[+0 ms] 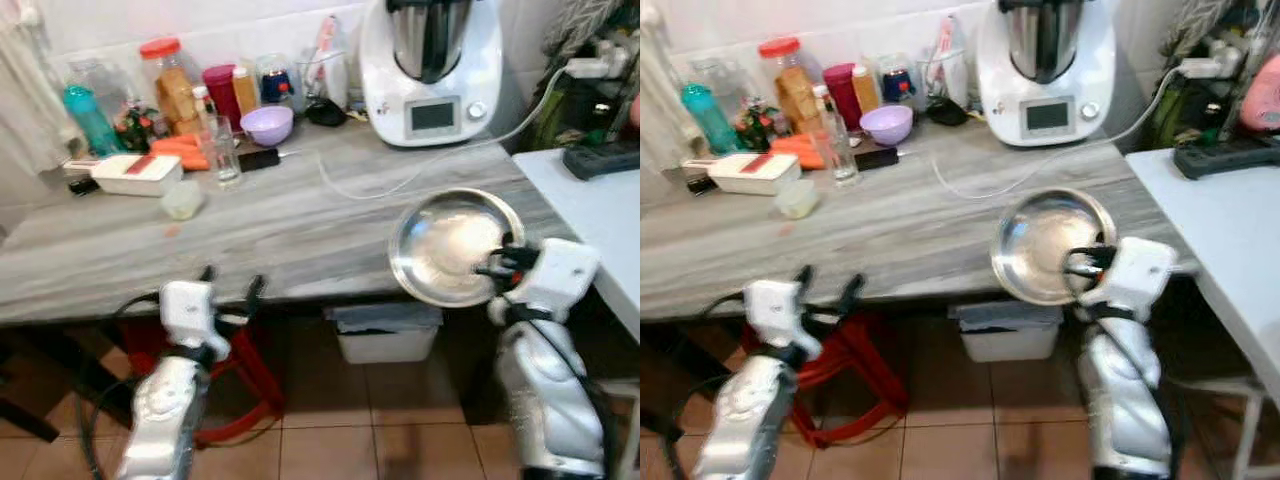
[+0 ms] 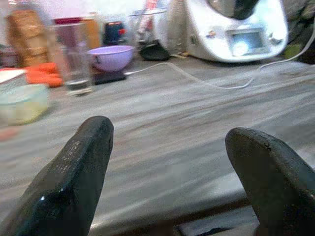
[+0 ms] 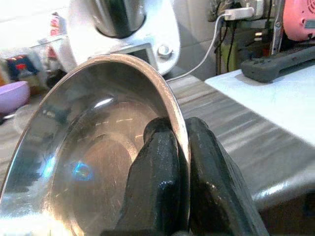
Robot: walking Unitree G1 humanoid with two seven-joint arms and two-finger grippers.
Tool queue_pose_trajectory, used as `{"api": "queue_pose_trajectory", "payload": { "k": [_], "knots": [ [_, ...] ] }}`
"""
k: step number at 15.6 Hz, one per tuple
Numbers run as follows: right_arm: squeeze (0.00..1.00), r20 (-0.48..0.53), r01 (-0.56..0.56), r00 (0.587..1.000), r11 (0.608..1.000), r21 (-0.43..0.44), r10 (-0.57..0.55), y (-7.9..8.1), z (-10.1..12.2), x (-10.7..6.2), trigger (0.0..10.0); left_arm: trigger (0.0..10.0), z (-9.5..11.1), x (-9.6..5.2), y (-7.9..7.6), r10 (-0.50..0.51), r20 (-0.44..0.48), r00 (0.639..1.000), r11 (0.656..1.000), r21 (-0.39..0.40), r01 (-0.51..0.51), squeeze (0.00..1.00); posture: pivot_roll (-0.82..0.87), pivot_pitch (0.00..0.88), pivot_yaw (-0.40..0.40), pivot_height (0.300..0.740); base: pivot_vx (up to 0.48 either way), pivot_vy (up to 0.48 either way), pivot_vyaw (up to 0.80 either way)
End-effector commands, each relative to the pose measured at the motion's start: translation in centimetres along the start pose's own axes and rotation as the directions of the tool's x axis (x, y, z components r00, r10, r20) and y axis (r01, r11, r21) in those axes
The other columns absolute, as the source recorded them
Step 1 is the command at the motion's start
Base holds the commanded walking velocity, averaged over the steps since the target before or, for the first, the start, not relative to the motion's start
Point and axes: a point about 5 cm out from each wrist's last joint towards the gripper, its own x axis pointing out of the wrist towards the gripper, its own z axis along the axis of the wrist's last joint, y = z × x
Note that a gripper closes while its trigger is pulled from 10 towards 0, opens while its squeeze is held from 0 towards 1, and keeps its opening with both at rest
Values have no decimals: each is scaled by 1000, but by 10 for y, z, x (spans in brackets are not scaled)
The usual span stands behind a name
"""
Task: Setting the table
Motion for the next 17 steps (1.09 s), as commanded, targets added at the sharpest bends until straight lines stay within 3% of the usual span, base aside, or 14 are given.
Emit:
{"api": "queue_pose_trajectory", "payload": {
  "k": [1, 5, 10, 13, 17],
  "knots": [
    [0, 19, -58, 998, 998, 31, 58, 15, 4, 3, 10000, 10000, 4, -3, 12, 28, 0, 1000, 999, 30, -28, 0, -125, 0, 116, 740, 379, 0, 0],
    [0, 23, -110, 994, 994, 20, 109, 22, 6, 7, 10000, 10000, 4, -4, 14, 46, 1, 999, 999, 14, -46, 0, -121, 0, 116, 740, 93, 0, 0],
    [0, 26, -111, 994, 994, 17, 110, 21, 7, 10, 10000, 10000, 2, -7, 16, 53, -16, 998, 998, 31, -52, 0, -112, 5, 115, 740, 0, 0, 784],
    [0, 31, -100, 995, 995, 18, 100, 15, 10, 17, 10000, 10000, 2, -10, 15, 33, -18, 999, 999, 42, -32, 0, -109, 5, 116, 740, 0, 0, 796],
    [0, -29, -14, 999, 996, 88, 17, 4, 4, 29, 10000, 10000, 2, -11, 11, -18, -17, 1000, 1000, 22, 18, 0, -104, 0, 116, 740, 0, 0, 0]
  ]
}}
